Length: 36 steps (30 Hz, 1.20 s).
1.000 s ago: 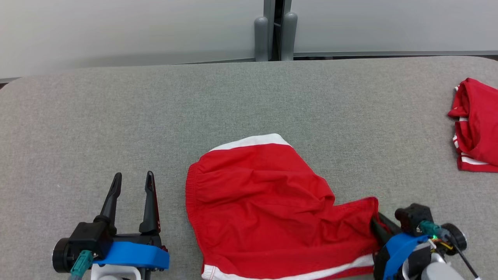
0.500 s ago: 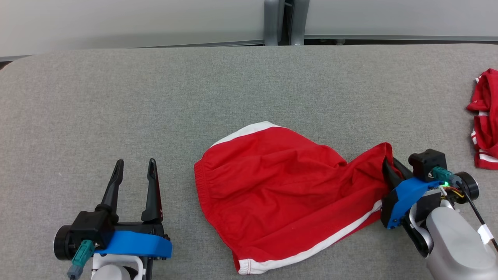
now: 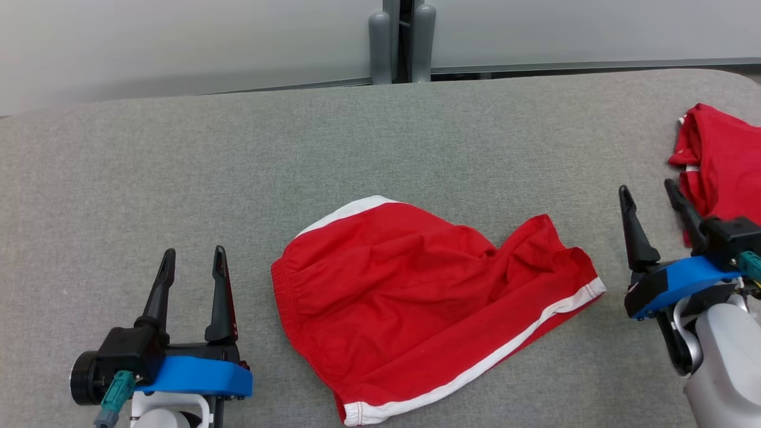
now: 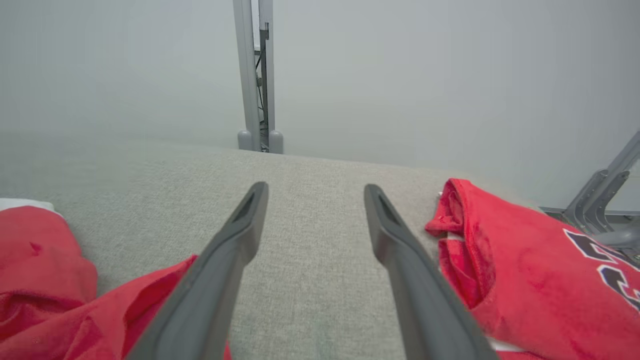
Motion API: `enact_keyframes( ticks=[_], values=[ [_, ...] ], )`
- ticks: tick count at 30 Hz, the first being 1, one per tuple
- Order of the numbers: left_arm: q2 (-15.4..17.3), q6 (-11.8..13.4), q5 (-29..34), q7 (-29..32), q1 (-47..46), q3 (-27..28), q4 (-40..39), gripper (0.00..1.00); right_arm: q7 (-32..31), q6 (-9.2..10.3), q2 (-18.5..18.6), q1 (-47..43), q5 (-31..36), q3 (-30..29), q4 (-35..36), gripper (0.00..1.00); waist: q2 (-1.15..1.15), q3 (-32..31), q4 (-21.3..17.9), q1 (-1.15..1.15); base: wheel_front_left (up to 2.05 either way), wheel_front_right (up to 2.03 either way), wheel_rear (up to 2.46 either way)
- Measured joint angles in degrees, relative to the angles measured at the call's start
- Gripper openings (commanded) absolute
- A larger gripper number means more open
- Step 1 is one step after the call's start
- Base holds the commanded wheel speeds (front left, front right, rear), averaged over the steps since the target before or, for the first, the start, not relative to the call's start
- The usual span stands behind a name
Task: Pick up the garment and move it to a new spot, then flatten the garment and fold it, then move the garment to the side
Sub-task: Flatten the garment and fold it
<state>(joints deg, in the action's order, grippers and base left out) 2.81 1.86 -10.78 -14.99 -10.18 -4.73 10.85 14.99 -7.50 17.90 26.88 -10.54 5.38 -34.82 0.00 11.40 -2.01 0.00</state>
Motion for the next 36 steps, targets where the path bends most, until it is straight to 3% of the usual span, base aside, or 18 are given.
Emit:
enact_keyframes(
  ticks=[6,16,28,36],
  values=[
    [0.0,-0.14,0.36,0.0,1.09,0.47,0.04,1.0,0.12,0.0,-3.39,-6.53,2.77,-4.88,13.18,1.0,0.0,-1.52,-1.56,0.0,0.0,0.0,0.0],
    [0.0,-0.74,0.77,-0.01,2.06,0.79,0.25,1.0,0.14,0.0,-9.03,-18.06,3.49,-4.26,29.27,1.0,0.0,-3.14,-1.95,0.0,0.0,0.0,0.0],
    [0.0,-1.18,1.38,0.0,2.68,1.34,0.75,1.0,0.14,0.0,-10.58,-23.88,3.49,-3.61,32.19,1.0,0.0,-4.07,-1.92,0.0,0.0,0.0,0.0],
    [0.0,-4.11,4.0,0.0,-3.44,0.03,5.41,1.0,0.14,0.0,-10.76,-23.34,3.65,-2.45,31.52,1.0,0.0,-3.39,-2.07,0.0,0.0,0.0,0.0]
  ],
)
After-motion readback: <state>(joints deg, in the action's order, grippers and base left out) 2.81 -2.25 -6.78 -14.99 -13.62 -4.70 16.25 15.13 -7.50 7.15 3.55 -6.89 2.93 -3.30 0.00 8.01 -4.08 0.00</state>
